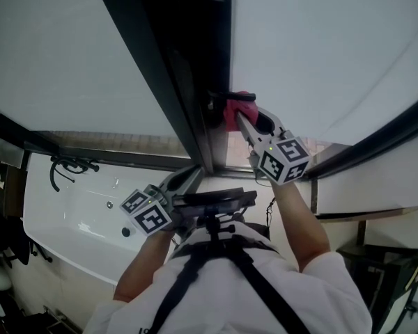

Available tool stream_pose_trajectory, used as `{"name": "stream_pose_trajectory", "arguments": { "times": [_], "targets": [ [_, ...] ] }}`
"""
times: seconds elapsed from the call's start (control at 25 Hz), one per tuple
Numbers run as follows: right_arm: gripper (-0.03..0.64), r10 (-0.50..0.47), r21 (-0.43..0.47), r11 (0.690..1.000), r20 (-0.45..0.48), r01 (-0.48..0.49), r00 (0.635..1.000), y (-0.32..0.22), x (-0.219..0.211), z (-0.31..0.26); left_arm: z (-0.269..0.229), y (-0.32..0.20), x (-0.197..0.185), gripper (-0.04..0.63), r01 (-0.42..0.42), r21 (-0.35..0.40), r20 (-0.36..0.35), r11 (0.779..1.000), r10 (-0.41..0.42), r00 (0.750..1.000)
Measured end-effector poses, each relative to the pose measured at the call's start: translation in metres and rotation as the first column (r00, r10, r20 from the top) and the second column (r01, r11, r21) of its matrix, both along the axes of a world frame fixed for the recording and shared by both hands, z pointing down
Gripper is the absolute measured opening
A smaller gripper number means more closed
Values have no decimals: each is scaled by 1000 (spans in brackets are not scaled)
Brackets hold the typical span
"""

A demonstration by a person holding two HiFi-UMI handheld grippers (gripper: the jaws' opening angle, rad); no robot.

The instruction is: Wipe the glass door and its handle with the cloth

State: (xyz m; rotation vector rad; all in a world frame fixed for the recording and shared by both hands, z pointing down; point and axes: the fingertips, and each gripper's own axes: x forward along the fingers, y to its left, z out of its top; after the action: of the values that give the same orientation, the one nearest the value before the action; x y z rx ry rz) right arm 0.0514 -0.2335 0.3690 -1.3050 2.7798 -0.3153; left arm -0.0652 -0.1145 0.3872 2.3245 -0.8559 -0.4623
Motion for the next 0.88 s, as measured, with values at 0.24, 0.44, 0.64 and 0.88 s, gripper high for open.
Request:
{"name": "stream_pose_trajectory", "arguments": {
  "times": [0.24,0.44,0.64,0.88],
  "targets": [
    [109,104,39,994,19,-105,994,7,40,-4,2,-1,2,-8,-10,-8,5,1000,10,1000],
    [109,246,-1,969,22,-246,969,9,83,17,6,2,6,-8,-20,-18,6,1000,20,1000],
    [109,235,-47,970,-64,-238,970,11,65,51,10,0,6,-8,-29,-28,12,999,30,999],
    [109,131,51,991,-226,-123,965,8,9,48,13,6,4,-8,-18,-43,22,999,19,1000]
  ]
}}
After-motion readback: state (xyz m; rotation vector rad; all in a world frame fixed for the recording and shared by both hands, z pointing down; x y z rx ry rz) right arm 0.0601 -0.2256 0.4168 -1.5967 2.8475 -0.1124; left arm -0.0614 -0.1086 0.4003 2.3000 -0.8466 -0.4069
